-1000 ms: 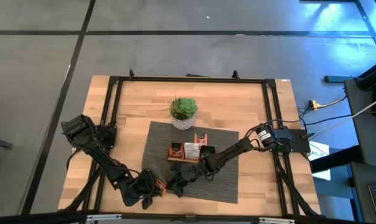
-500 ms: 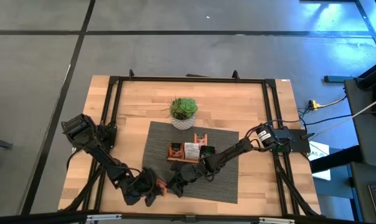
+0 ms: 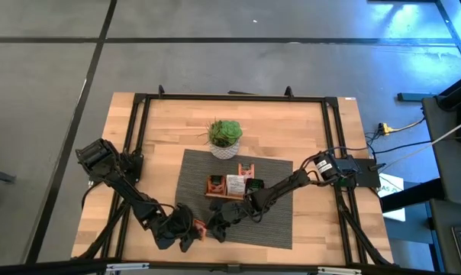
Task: Pick & Place Tea
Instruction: Put the orange tea bag into the left section of the wooden organizer
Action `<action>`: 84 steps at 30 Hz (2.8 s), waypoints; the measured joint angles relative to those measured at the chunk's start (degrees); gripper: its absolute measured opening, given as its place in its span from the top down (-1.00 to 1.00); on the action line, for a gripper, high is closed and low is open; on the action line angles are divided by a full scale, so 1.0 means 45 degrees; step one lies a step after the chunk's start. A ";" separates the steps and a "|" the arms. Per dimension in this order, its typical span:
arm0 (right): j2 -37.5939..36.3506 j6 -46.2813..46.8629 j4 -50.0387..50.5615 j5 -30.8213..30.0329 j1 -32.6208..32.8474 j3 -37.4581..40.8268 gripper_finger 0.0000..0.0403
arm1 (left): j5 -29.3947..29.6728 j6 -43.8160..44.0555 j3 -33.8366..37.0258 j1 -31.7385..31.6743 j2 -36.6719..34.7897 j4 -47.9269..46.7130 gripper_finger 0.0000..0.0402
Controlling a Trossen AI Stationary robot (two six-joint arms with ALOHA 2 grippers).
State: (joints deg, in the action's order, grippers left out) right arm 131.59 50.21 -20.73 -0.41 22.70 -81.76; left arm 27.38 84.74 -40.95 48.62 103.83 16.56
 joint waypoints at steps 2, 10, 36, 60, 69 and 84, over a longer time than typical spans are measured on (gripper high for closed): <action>0.0000 -0.0278 -0.0015 0.0002 0.0000 0.0000 0.94 | -0.0024 -0.0087 0.0007 0.0000 -0.0036 0.0002 0.38; -0.0200 -0.0964 0.0208 0.0002 -0.0005 0.0000 0.98 | 0.0427 -0.1731 0.0063 0.0486 -0.0989 -0.0119 0.38; -0.3128 -0.6352 0.4880 -0.0313 0.0606 0.0000 0.99 | 0.3011 -1.1202 0.0029 0.0474 -0.3399 0.0391 0.38; -0.3133 -0.7275 0.3978 -0.0911 0.0403 0.0000 0.98 | 0.0837 -0.9593 0.0024 -0.1154 -0.3399 0.0170 0.38; -0.3133 -0.7275 0.3880 -0.0906 0.0398 0.0000 0.97 | -0.0617 -0.8785 0.0019 -0.1679 -0.3399 0.0002 0.70; -0.3762 -0.7491 0.5515 -0.1403 0.0424 0.0015 0.66 | -0.0511 -0.9294 0.0019 -0.1288 -0.3399 -0.0021 0.96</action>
State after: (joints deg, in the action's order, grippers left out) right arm 114.66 16.50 4.08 -6.73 24.61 -81.69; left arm 25.08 42.92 -40.87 42.82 88.53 16.46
